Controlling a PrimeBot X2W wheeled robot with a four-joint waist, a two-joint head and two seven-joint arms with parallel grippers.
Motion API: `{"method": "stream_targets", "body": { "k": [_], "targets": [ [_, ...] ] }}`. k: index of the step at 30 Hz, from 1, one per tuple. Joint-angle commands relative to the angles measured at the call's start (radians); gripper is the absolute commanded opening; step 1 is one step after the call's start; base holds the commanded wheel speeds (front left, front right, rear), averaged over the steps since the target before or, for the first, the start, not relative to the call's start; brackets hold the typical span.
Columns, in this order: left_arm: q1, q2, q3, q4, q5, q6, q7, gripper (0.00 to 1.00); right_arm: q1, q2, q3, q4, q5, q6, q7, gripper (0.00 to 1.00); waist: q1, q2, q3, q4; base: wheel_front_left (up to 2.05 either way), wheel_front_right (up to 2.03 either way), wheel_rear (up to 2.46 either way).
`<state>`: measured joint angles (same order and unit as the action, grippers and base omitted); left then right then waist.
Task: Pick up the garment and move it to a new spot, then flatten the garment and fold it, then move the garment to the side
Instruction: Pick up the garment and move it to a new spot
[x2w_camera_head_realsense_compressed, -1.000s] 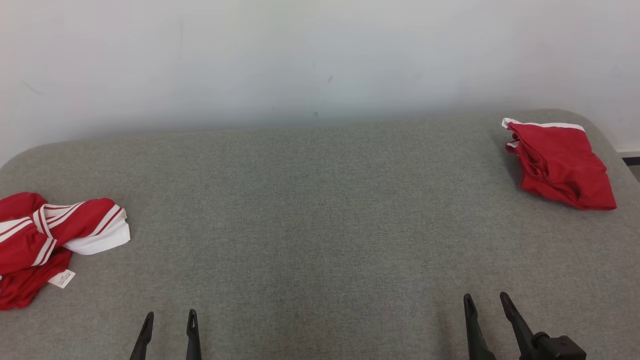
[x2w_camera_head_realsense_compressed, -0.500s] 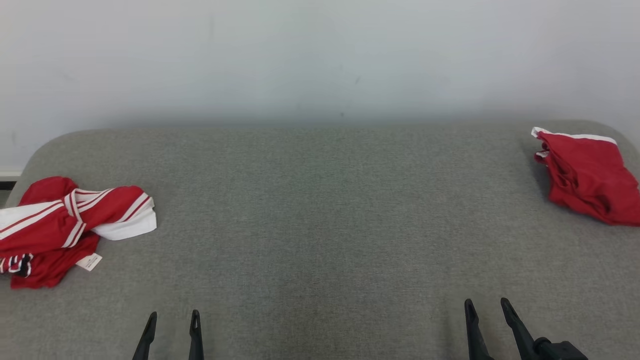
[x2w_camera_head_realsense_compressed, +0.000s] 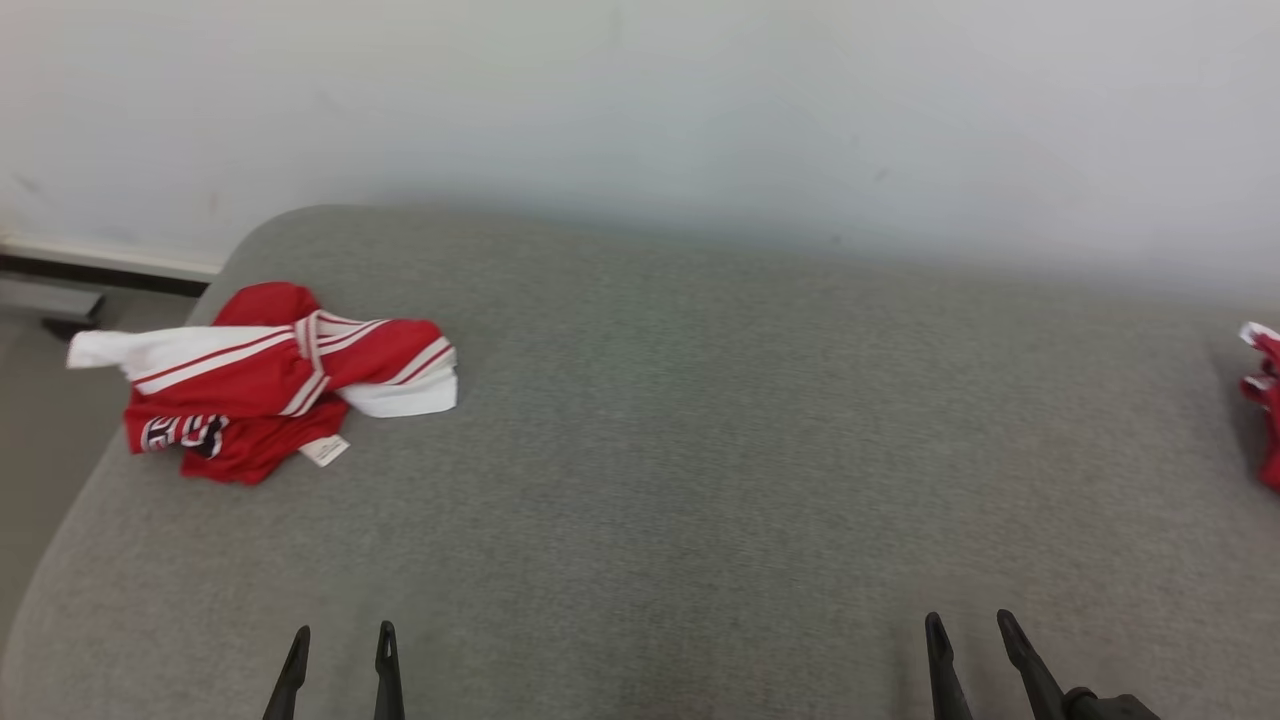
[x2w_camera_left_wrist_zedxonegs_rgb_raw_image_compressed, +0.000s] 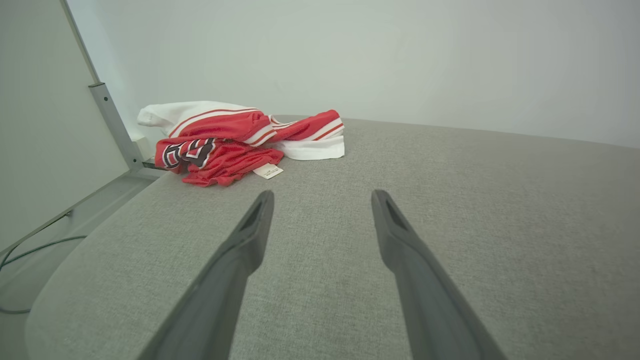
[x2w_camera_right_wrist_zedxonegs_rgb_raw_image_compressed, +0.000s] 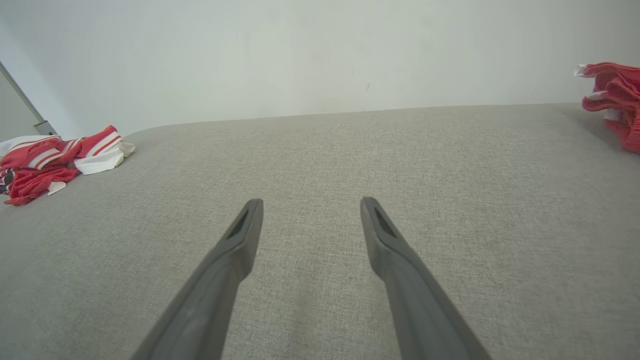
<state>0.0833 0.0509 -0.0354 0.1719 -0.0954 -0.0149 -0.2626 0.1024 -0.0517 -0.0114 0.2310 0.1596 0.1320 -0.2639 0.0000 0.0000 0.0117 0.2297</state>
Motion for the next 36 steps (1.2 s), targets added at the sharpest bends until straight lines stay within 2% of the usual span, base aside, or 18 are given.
{"method": "stream_targets", "body": {
  "k": [1, 9, 17, 36],
  "targets": [
    [0.012, -0.001, 0.002, 0.002, 0.004, 0.001, -0.003, 1.00, 0.008, 0.003, 0.005, 0.001, 0.000, -0.003, 0.000, 1.00, 0.0000, 0.0000, -0.007, 0.080, 0.00, 0.00, 0.00],
    [0.022, -0.001, 0.013, 0.000, 0.008, 0.001, -0.003, 1.00, 0.019, 0.003, 0.010, -0.002, 0.004, -0.003, 0.000, 1.00, 0.0000, 0.0000, -0.012, 0.185, 0.00, 0.00, 0.00],
    [0.037, -0.001, 0.023, 0.001, 0.007, 0.000, -0.003, 1.00, 0.017, 0.003, 0.017, -0.004, 0.008, -0.003, 0.000, 1.00, 0.0000, 0.0000, -0.017, 0.258, 0.00, 0.00, 0.00],
    [0.030, -0.001, 0.045, -0.001, -0.014, 0.012, -0.003, 1.00, 0.000, 0.002, 0.042, 0.002, -0.002, -0.003, 0.000, 1.00, 0.0000, 0.0000, -0.011, 0.275, 0.00, 0.00, 0.00]
  ]
}}
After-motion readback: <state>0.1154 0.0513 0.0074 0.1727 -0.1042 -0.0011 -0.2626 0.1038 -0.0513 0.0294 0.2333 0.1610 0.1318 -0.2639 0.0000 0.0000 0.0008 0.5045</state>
